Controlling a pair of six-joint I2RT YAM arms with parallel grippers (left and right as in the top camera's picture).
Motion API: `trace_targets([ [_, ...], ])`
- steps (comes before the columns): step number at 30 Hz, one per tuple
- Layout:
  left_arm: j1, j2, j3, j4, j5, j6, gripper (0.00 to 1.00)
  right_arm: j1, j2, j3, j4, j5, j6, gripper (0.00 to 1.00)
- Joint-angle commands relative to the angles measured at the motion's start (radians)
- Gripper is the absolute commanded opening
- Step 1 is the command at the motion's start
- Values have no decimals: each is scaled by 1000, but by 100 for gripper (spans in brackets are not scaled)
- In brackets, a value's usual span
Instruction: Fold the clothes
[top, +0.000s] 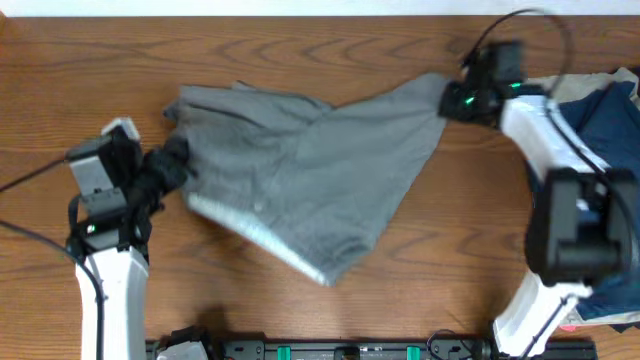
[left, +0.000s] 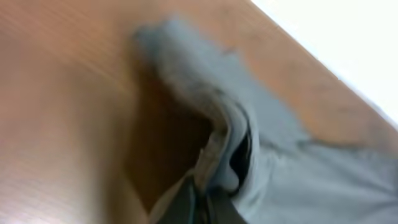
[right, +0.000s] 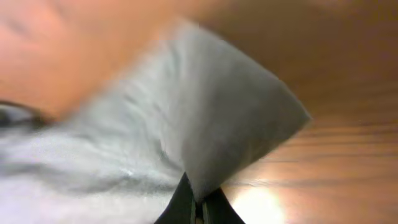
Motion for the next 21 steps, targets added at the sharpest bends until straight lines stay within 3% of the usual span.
trace_targets([
  [1, -35, 70, 146, 84, 107, -28, 6, -71, -212, 106, -44, 117, 35, 1],
  [5, -39, 151, 299, -16, 257, -22, 6, -117, -340, 113, -243, 215, 34, 1],
  [8, -34, 156, 323, -167, 254, 19, 6, -130, -374, 111, -449, 333, 35, 1],
  [11, -36, 166, 322, -362, 179, 108, 6, -128, -371, 93, -582, 386, 32, 1],
  [15, -37, 204, 322, -546, 8, 184, 6, -128, -365, 40, -620, 386, 11, 1],
  [18, -37, 240, 322, -552, -74, 183, 6, -128, -363, 1, -612, 386, 12, 1],
  [21, -37, 265, 322, -433, -88, 183, 6, -126, -362, -19, -589, 368, 12, 1],
])
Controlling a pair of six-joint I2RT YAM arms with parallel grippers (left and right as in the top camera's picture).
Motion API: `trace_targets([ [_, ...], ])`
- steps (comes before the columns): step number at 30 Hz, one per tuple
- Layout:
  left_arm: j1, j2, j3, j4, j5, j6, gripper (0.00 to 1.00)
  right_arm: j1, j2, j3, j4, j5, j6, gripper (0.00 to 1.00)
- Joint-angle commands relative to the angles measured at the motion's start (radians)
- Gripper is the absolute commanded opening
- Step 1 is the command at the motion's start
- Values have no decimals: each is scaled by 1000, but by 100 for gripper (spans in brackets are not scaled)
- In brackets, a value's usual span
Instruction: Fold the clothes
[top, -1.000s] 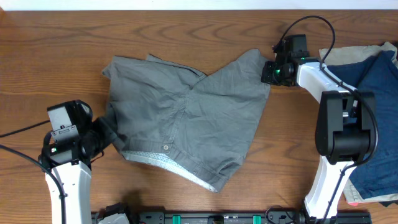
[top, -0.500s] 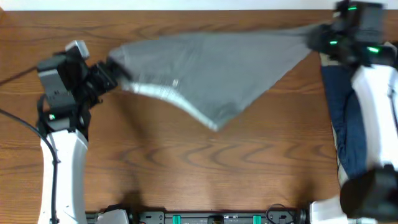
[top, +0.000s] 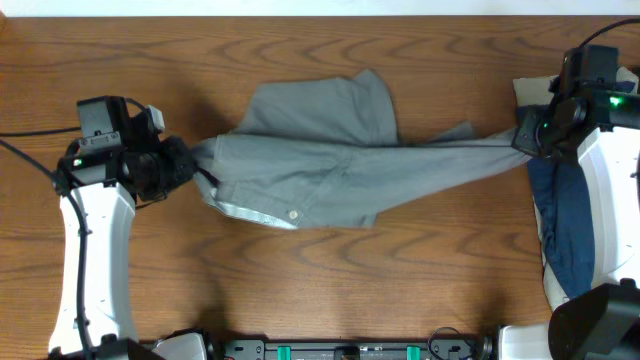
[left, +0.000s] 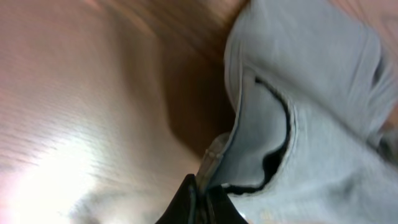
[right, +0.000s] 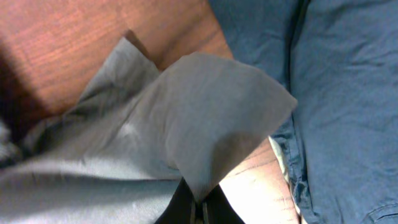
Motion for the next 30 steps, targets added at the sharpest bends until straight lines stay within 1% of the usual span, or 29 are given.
trace_targets([
  [1, 5, 17, 11, 109, -90, 35, 6, 2, -7, -13, 32, 20, -9, 1],
  [4, 5, 34, 11, 266, -95, 35, 6, 21, -7, -26, 111, -12, -10, 1],
  [6, 5, 52, 11, 354, -126, 31, 6, 42, -7, -41, 183, -50, -9, 1],
  [10, 5, 109, 11, 454, -207, 32, 8, 99, 9, -75, 296, -66, 6, 2],
  [11, 5, 128, 11, 470, -206, 32, 22, 115, 16, -81, 313, -66, 7, 2],
  [12, 5, 150, 11, 486, -205, 32, 40, 134, 27, -89, 334, -66, 6, 2],
  [13, 5, 170, 11, 494, -205, 32, 57, 154, 39, -97, 356, -66, 6, 2],
  [14, 5, 189, 11, 494, -203, 32, 69, 170, 51, -104, 374, -64, 6, 3],
  [15, 5, 210, 11, 488, -190, 26, 87, 187, 68, -110, 391, -61, 6, 4],
  [16, 5, 226, 11, 465, -165, 16, 98, 200, 83, -113, 402, -56, 6, 4],
  [19, 5, 245, 11, 348, -47, 1, 98, 227, 134, -113, 415, -2, 7, 4],
  [21, 4, 243, 11, 240, 71, -45, 98, 230, 157, -113, 418, 50, 10, 3],
  [23, -3, 243, 11, 130, 211, -51, 98, 225, 170, -113, 420, 103, 25, 1],
  [25, -21, 243, 11, 29, 303, -51, 98, 215, 170, -113, 432, 137, 25, 1],
  [28, -71, 243, 7, -81, 319, -51, 98, 196, 170, -113, 459, 141, 25, 1],
  [30, -121, 243, -11, -113, 320, -59, 98, 186, 170, -113, 462, 141, 25, 1],
])
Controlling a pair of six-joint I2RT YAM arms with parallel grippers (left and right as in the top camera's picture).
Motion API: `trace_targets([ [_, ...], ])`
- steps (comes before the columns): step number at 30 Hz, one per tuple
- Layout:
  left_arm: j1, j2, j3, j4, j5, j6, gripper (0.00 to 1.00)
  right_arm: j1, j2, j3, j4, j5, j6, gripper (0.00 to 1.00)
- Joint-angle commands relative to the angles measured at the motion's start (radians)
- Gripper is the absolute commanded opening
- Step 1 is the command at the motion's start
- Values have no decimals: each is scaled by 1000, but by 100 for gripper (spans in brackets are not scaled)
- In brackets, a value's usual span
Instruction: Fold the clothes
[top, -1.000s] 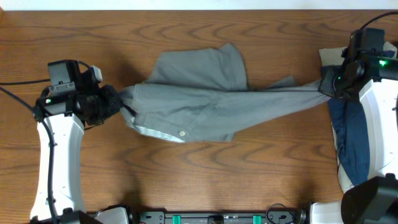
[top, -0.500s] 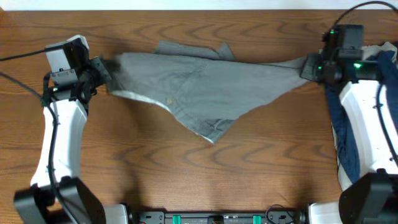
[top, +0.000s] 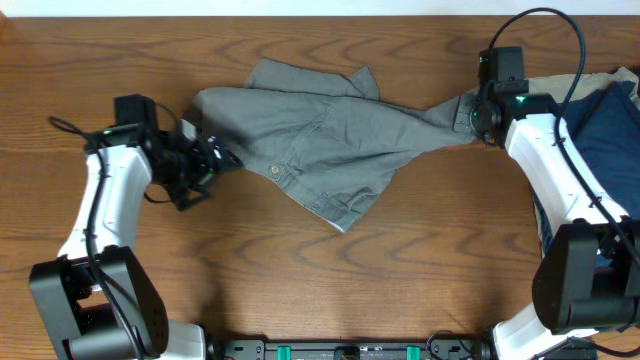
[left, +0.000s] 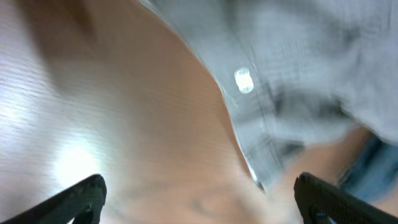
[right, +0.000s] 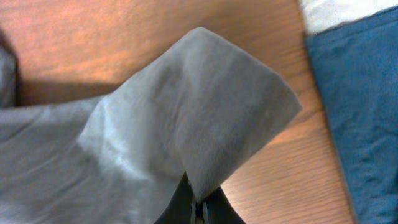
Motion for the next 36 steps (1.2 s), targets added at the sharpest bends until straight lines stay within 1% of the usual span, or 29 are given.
trace_targets([
  [1, -77, -7, -22, -27, 89, -33, 98, -26, -6, 2, 3, 48, 17, 1],
  [2, -102, -7, -38, -25, 89, -61, 98, -28, -6, 2, 3, 48, 17, 1],
  [4, -162, -6, -79, -11, 88, -158, 98, -27, -6, 2, 3, 48, 17, 1],
  [8, -284, -6, -165, 69, 89, -405, 98, -27, -6, 2, 3, 48, 17, 1],
  [12, -412, -6, -245, 231, 88, -681, 98, -27, -6, 2, 1, 48, 17, 1],
  [13, -438, -6, -259, 280, 85, -730, 98, -27, -6, 2, -2, 48, 17, 2],
  [15, -492, -6, -281, 375, 32, -834, 98, -27, -6, 2, -8, 48, 17, 1],
  [19, -591, -6, -285, 473, -119, -968, 99, -27, -6, 2, -21, 48, 17, 2],
  [20, -611, -6, -285, 488, -138, -1000, 98, -27, -6, 2, -22, 48, 17, 2],
  [22, -656, -5, -285, 496, -172, -1101, 91, -27, -6, 2, -25, 48, 17, 2],
  [23, -675, -3, -285, 496, -183, -1147, 89, -27, -6, 2, -27, 48, 17, 1],
  [27, -758, 17, -285, 521, -249, -1315, 87, -27, -6, 2, -29, 48, 17, 2],
  [29, -793, 36, -285, 565, -274, -1357, 85, -27, -6, 2, -35, 48, 17, 2],
  [34, -844, 111, -285, 695, -277, -1435, 85, -27, -6, 2, -49, 48, 17, 2],
  [36, -849, 146, -285, 705, -282, -1468, 80, -27, -6, 2, -55, 48, 17, 2],
])
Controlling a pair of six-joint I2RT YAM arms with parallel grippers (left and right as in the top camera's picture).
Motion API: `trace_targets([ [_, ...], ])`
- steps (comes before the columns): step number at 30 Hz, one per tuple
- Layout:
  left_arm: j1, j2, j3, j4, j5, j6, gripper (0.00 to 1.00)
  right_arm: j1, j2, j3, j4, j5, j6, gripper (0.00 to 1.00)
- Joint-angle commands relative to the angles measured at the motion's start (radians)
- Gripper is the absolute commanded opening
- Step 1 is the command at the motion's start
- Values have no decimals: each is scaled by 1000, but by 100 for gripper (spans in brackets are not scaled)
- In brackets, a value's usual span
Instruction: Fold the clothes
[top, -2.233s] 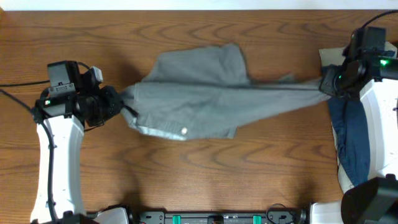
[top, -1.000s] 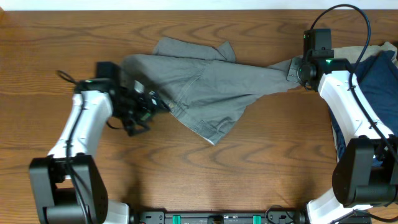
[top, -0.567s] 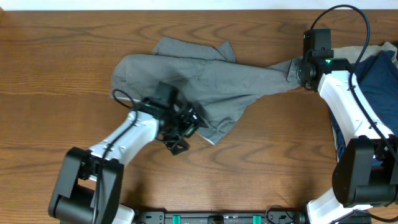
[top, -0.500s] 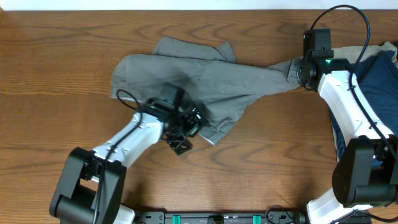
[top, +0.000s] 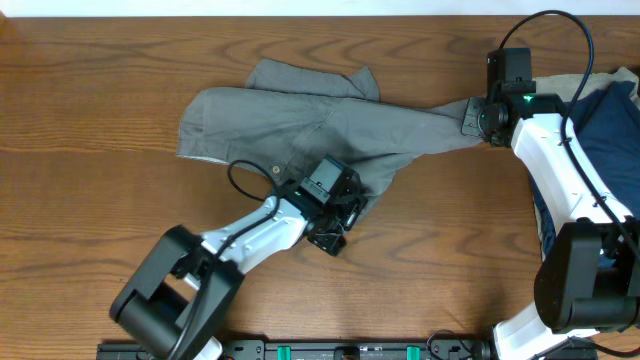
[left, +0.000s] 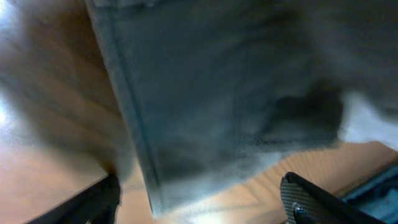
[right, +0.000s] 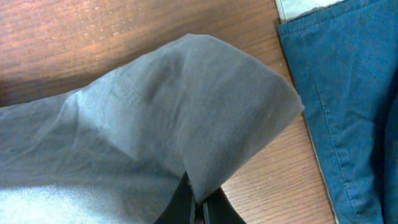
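Observation:
A grey button shirt (top: 300, 120) lies crumpled across the middle of the wooden table, one sleeve stretched to the right. My right gripper (right: 199, 208) is shut on that sleeve's end (right: 199, 118), at the table's right side (top: 478, 115). My left gripper (top: 335, 215) sits at the shirt's lower hem, open; its two fingers (left: 305, 199) stand wide apart either side of the hem corner (left: 186, 124) just above the wood.
A pile of blue clothes (top: 590, 150) with a pale item (top: 570, 88) beneath lies at the right edge, beside the right arm. Bare wood (top: 100, 200) lies left and front of the shirt.
My left gripper has moved from the shirt's left end to its lower hem near the table's middle, still open. The right gripper still holds the sleeve in much the same place.
At first both grippers were shut on the shirt's ends. They then held it stretched wide between them. Afterwards the left one was open at the shirt's left side with the shirt lying on the table, and now it stands at the lower hem.

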Motion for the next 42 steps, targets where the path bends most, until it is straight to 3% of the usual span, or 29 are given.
trace_targets([
  [1, -8, 60, -7, 3, -54, -95, 79, -8, -6, 2, -11, 26, 17, 2],
  [3, -6, 77, -7, 2, -91, -94, 72, -8, -6, 2, -17, 26, 17, 2],
  [8, 18, 79, -7, -10, -138, -68, 38, -8, -6, 2, -28, 26, 16, 2],
  [12, 50, 79, -7, -103, -116, -59, 34, -18, -6, 2, -27, 26, 13, 2],
  [15, 70, 78, -7, -174, -112, -37, 21, -26, -6, 2, -27, 26, 14, 2],
  [18, 101, 76, -7, -244, -92, 65, 6, -40, -6, 2, -35, 26, 13, 2],
  [21, 152, 56, -7, -307, -78, 205, 6, -51, -6, 2, -56, 18, 13, 1],
  [25, 271, -34, -6, -355, -78, 506, 6, -47, -6, 2, -89, -69, -21, 1],
  [31, 480, -325, 43, -393, -79, 924, 6, -27, -41, 14, -109, -145, -21, 1],
  [37, 624, -555, 192, -430, -95, 1127, 6, -27, -170, 85, -109, -192, -22, 1],
  [42, 703, -644, 390, -500, -95, 1246, 6, -25, -314, 156, -112, -242, -55, 1],
])
